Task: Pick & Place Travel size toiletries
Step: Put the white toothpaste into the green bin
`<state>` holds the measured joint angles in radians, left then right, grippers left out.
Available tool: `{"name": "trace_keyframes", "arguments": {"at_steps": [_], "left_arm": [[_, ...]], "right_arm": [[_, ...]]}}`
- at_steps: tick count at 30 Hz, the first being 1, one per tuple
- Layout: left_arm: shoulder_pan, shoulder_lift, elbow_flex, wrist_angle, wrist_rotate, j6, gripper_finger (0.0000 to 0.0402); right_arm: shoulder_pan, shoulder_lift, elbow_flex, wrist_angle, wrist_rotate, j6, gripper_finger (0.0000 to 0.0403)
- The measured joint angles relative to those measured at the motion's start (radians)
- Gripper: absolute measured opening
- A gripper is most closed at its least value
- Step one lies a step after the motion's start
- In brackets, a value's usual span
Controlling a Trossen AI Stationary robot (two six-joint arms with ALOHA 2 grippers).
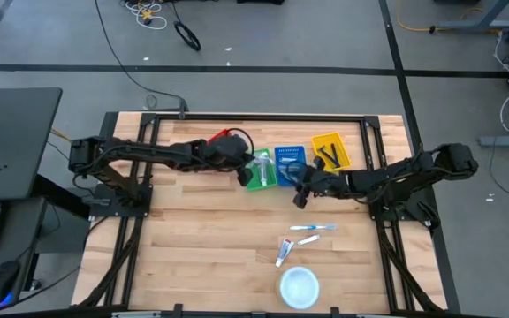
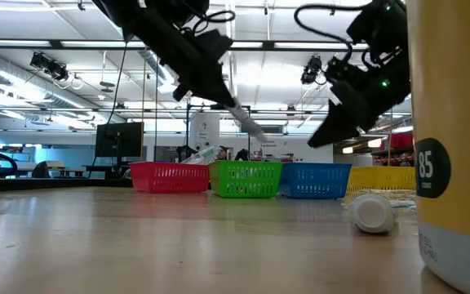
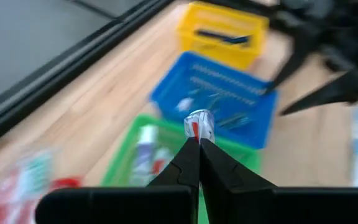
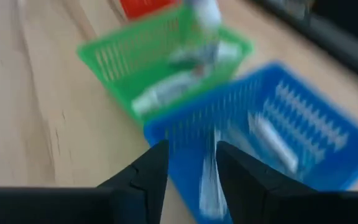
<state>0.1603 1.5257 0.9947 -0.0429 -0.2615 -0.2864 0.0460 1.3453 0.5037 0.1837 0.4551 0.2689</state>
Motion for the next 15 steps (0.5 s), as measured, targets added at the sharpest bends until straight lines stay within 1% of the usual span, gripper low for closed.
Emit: {"name": "trace_keyframes", "arguments": {"at_steps": [3, 6, 7, 9, 11, 13, 15], "left_arm": [[0.016, 0.011, 0.0, -0.049, -0.017, -0.028, 0.0007], [0.025, 0.034, -0.002, -0.066, 0.014, -0.022, 0.0005], [0.026, 0.05, 0.002, -0.043, 0.049, 0.001, 0.0004], [0.039, 0.072, 0.0, -0.061, 0.138, 0.055, 0.0005], [0.053, 0.097, 0.005, -0.053, 0.218, 0.057, 0.0007], [0.068, 0.114, 0.01, -0.057, 0.24, 0.038, 0.0009], [0.085, 0.114, 0.012, -0.097, 0.244, 0.037, 0.0007]], "right_arm": [[0.001, 0.0, 0.0, -0.083, -0.05, 0.066, 0.0146], [0.001, 0.0, 0.0, -0.098, -0.09, 0.065, 0.0147], [0.001, 0.0, 0.0, -0.096, -0.092, 0.062, 0.0147], [0.001, 0.0, 0.0, -0.09, -0.092, 0.052, 0.0147], [0.001, 0.0, 0.0, -0.083, -0.092, 0.047, 0.0147], [0.001, 0.0, 0.0, -0.083, -0.091, 0.046, 0.0147], [0.001, 0.0, 0.0, -0.08, -0.091, 0.045, 0.0147]]}}
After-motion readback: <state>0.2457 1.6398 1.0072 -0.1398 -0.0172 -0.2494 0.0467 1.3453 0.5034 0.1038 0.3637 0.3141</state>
